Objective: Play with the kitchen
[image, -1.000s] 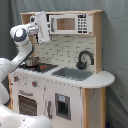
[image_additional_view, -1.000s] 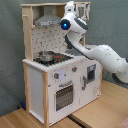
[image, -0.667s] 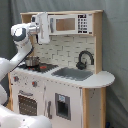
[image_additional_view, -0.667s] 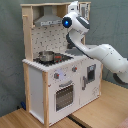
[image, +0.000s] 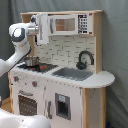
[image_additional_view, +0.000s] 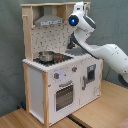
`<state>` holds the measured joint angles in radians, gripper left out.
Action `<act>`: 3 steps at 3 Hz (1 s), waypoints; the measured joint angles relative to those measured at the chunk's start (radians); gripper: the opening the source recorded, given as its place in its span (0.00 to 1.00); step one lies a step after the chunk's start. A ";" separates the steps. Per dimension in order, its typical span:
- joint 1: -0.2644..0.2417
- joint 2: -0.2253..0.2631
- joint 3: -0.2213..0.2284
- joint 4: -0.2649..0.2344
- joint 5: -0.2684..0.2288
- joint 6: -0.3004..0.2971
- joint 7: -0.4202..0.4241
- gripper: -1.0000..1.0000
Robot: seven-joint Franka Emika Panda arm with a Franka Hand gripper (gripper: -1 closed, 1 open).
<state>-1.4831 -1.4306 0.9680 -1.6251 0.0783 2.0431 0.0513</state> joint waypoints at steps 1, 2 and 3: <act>0.054 0.002 -0.004 -0.076 0.001 0.056 0.000 0.00; 0.103 0.003 -0.014 -0.146 0.001 0.107 0.000 0.00; 0.128 0.014 -0.016 -0.218 0.001 0.187 0.000 0.00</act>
<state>-1.3552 -1.4168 0.9522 -1.8432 0.0795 2.2302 0.0512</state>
